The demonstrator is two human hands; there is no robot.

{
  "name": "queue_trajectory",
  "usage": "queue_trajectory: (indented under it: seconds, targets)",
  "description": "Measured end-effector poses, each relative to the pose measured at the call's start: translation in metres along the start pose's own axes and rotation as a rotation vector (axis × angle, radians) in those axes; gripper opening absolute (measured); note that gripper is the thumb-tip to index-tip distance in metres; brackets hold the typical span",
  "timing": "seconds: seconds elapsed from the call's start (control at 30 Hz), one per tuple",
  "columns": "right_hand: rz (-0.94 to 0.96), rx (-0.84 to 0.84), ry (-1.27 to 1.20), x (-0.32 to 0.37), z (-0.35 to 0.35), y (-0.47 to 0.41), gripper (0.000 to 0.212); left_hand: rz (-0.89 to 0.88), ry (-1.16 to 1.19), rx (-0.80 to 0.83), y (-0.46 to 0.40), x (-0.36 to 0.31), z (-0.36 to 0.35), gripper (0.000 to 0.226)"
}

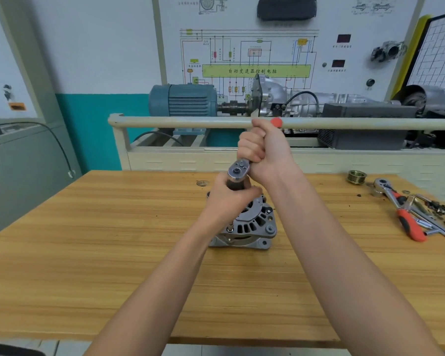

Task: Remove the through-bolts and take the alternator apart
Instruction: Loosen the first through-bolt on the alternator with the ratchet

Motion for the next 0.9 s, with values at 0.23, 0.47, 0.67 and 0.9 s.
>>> queue_trajectory:
  seconds: [0.23, 0.47, 0.67, 0.9]
  targets:
    - [-0.275, 0.071, 0.098, -0.019, -0.01, -0.001, 0.051, -0.01, -0.15, 0.182, 0.003, -0.005, -0.007, 0.045]
    - [-0.035, -0.027, -0.032, -0.001, 0.0, -0.005, 0.045, 0.006, -0.022, -0.159, 0.0, 0.002, 0.004, 0.035]
    - [-0.432, 0.166, 0.179, -0.029, -0.012, 0.004, 0.048, -0.024, -0.218, 0.431, 0.008, -0.003, -0.017, 0.041]
    - [0.053, -0.051, -0.035, -0.003, -0.002, -0.004, 0.049, 0.085, -0.008, -0.163, 0.0, 0.006, 0.009, 0.039]
Point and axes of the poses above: each hand's wrist, its own y-axis away from the middle knuckle, its own z-axis out of the back of the hand, x = y × z, the point moved 7 cm from there along -y, towards the middle knuckle, and after that the axes turned 6 degrees about -y, right-handed, at the moved point
